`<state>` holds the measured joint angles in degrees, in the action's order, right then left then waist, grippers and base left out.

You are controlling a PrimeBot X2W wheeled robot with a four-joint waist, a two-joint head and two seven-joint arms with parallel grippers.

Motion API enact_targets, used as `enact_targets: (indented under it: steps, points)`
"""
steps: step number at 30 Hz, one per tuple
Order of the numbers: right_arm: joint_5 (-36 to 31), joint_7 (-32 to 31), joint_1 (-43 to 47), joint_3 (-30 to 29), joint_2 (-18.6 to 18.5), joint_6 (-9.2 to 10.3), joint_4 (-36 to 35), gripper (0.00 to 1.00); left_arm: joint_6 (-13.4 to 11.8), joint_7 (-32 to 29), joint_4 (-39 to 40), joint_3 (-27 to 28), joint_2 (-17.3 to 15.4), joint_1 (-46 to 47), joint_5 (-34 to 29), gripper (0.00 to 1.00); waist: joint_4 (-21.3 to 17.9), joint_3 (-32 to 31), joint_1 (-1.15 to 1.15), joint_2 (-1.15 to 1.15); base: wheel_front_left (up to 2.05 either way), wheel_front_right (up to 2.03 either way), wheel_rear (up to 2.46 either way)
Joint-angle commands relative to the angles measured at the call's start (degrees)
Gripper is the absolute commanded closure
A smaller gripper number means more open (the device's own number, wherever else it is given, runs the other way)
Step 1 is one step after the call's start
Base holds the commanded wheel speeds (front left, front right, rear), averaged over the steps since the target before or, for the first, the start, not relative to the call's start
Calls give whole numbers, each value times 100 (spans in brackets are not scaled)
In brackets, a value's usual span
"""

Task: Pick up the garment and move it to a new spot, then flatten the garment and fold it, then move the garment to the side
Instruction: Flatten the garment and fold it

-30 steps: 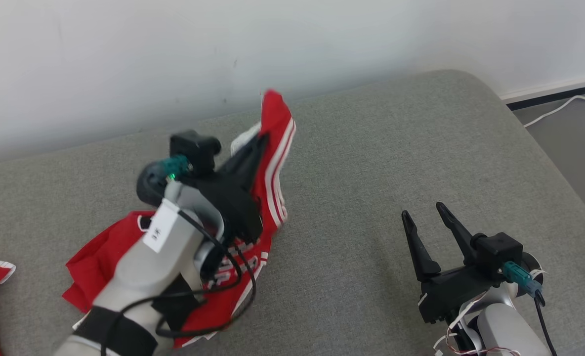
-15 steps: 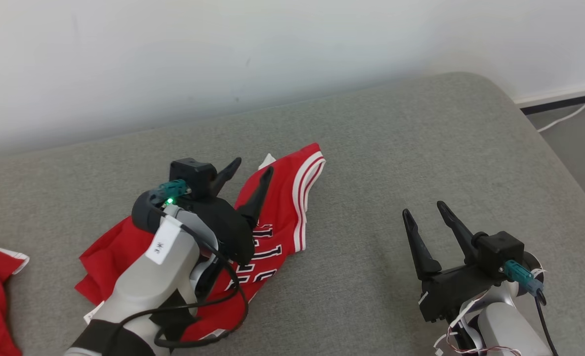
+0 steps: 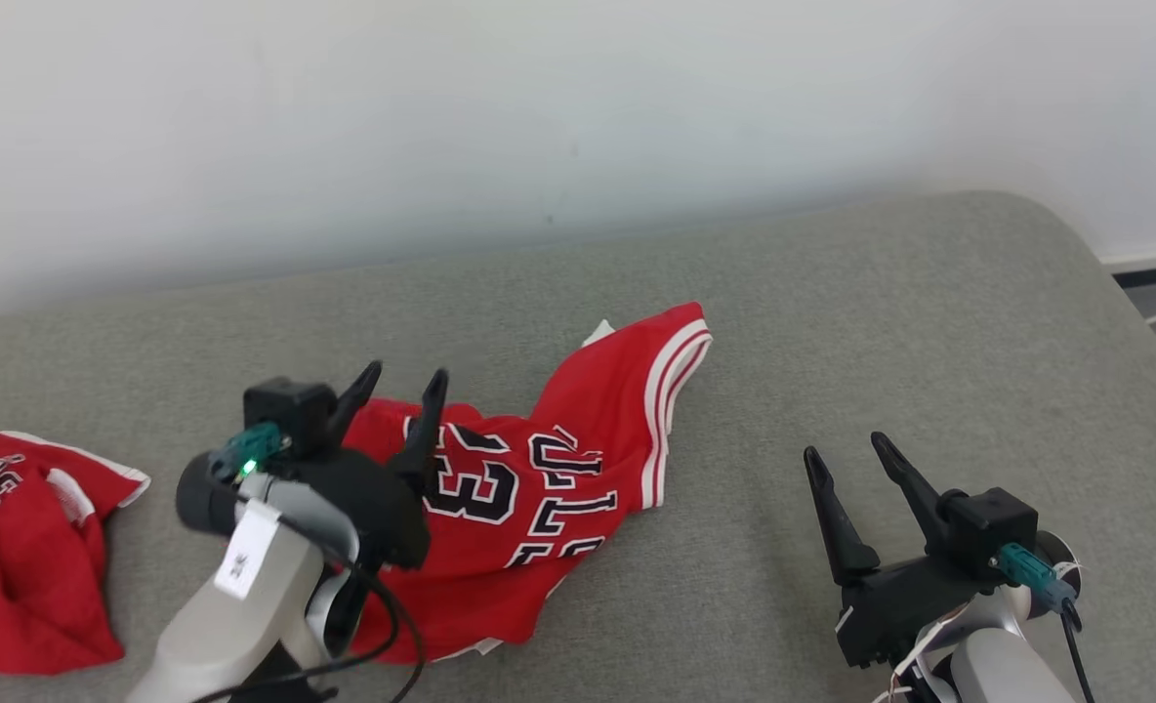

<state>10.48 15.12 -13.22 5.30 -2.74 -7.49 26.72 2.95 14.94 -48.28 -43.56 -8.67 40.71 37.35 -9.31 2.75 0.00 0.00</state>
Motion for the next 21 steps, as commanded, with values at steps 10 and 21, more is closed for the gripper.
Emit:
enact_targets:
  steps: [10,21]
  points:
    - [-55,4,196,-47,-30,0,0,0,-226,38,312,293,-360,-882,-82,0,559,-280,0,0,0,0,0]
    - [-1,4,83,56,-28,0,5,0,-125,7,23,635,-615,-1266,283,0,685,-154,0,0,0,0,0]
